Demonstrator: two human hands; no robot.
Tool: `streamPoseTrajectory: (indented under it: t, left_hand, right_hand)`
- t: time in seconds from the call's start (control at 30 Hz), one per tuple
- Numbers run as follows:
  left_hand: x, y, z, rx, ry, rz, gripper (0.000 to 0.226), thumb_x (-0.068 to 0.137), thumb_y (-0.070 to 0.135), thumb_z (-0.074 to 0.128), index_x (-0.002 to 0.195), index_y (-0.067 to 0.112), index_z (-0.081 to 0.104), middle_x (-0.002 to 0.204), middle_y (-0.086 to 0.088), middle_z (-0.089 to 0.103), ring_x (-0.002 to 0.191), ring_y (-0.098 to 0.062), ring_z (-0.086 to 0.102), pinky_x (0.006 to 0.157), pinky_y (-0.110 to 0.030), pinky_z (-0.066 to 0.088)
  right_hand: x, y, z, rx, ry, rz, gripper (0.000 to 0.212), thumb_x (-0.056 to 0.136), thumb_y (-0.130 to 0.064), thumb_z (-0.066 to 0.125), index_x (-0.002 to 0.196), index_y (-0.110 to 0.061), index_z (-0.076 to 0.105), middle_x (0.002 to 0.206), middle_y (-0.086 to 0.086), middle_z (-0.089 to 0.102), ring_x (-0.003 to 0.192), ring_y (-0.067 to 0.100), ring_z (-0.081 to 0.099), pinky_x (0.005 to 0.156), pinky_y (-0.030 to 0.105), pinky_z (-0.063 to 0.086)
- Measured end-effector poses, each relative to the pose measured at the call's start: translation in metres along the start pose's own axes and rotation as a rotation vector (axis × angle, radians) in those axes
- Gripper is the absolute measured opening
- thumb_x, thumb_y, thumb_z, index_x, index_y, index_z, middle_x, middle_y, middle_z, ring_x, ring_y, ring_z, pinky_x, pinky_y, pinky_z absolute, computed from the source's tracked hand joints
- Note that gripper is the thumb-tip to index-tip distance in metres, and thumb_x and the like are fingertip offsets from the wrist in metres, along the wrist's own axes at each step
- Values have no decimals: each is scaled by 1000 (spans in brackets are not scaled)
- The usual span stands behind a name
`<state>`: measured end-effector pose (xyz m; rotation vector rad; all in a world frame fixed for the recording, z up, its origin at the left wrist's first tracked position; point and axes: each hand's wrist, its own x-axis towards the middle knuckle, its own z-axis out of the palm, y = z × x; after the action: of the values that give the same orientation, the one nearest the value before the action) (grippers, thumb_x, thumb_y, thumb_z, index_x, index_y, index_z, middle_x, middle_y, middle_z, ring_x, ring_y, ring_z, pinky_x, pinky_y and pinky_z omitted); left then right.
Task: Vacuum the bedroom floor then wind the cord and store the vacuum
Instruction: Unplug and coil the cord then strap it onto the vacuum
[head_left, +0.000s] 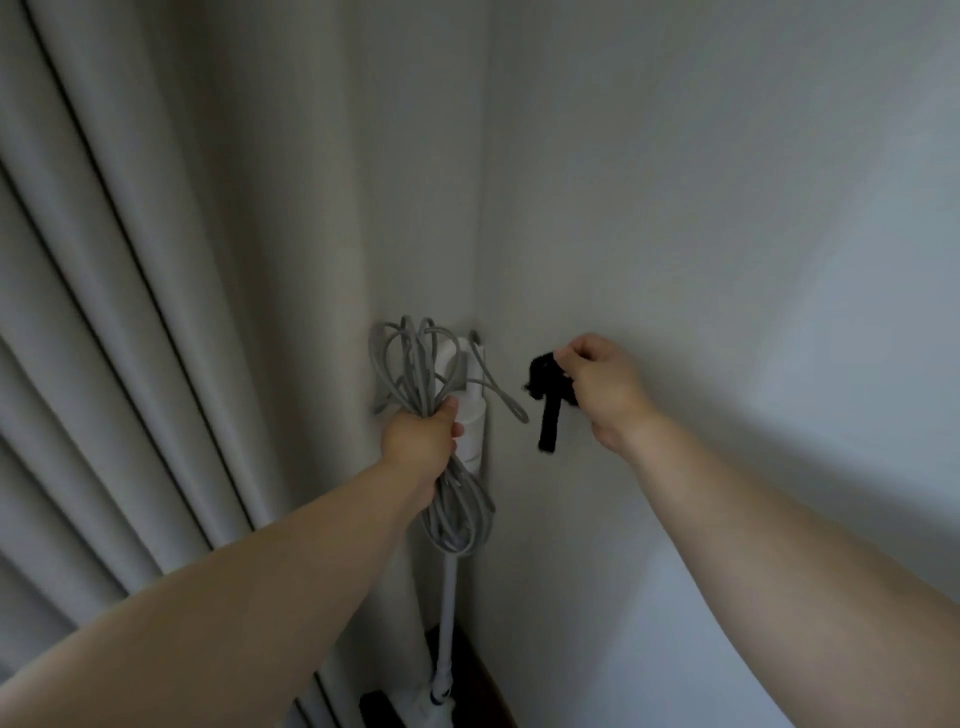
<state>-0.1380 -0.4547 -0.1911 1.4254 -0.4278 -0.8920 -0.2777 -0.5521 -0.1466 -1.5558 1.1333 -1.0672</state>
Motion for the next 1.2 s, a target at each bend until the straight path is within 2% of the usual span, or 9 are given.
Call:
streamPoseTrajectory:
  t: [0.17, 0.3, 0.43, 0.53, 0.63, 0.77, 0.87, 1.0, 1.2]
  left_hand:
    - [0, -2, 7, -34, 22, -81, 22, 95, 22, 60, 77, 10, 59, 69, -3, 62, 60, -15, 48, 61, -28, 45]
    - [-4, 0, 11, -87, -62, -111, 16, 96, 23, 60, 83, 15, 63, 80, 2, 69, 63, -12, 45, 62, -27, 45]
    - [-15, 6, 20, -144, -196, -114, 13, 95, 18, 61, 87, 10, 68, 63, 2, 61, 47, -7, 52, 49, -20, 47]
    - [-13, 6, 20, -88, -263, -105, 14, 91, 21, 66, 100, 10, 70, 64, 1, 60, 46, -7, 51, 46, -20, 48]
    - [-10, 6, 14, -10, -247, -64, 11, 91, 19, 66, 90, 8, 69, 61, 0, 60, 44, -7, 49, 45, -19, 46]
    - [-3, 5, 2, 75, -200, -66, 22, 93, 18, 64, 73, 7, 63, 60, -3, 59, 47, -10, 48, 53, -23, 44]
    - [8, 7, -11, 108, -139, -49, 24, 92, 17, 65, 71, 5, 62, 58, -4, 58, 51, -14, 50, 57, -25, 44]
    - [18, 15, -26, 114, -84, -22, 17, 93, 13, 63, 77, 7, 62, 63, -4, 58, 53, -13, 52, 48, -21, 44]
    - [20, 13, -14, 82, -218, -93, 14, 93, 15, 63, 86, 4, 65, 57, -2, 61, 40, -9, 56, 43, -19, 47]
  right_hand:
    - [-6, 5, -10, -58, -182, 128, 27, 95, -20, 59, 68, -14, 57, 49, -1, 48, 47, 12, 40, 46, 21, 32]
    - [-10, 8, -7, 6, -328, 258, 17, 93, -19, 61, 77, -15, 65, 70, 5, 60, 60, 13, 51, 57, 21, 40]
    - [-12, 7, 7, 110, -467, 325, 15, 94, -19, 60, 84, -10, 67, 75, 7, 69, 65, 14, 63, 64, 22, 52]
    - [-14, 4, 16, 164, -433, 348, 13, 93, -19, 61, 88, -8, 66, 85, 11, 68, 74, 19, 64, 63, 27, 54]
    - [-10, 1, 17, 284, -311, 402, 12, 92, -12, 62, 81, -8, 62, 74, 8, 62, 60, 15, 58, 46, 20, 49]
    - [-1, 0, 11, 506, -245, 448, 13, 94, -4, 53, 85, -12, 57, 65, 3, 46, 35, 5, 41, 47, 20, 42]
    - [-1, 8, 5, -7, -329, 161, 8, 93, -8, 59, 85, -12, 59, 64, 0, 46, 33, 0, 35, 36, 15, 29]
    - [4, 15, -11, -747, -412, -61, 36, 88, -46, 63, 83, -11, 72, 62, -1, 53, 57, 9, 48, 57, 23, 37]
    - [-7, 9, 22, -129, -641, 303, 31, 93, -42, 55, 93, -13, 66, 73, 2, 62, 59, 14, 58, 59, 21, 49]
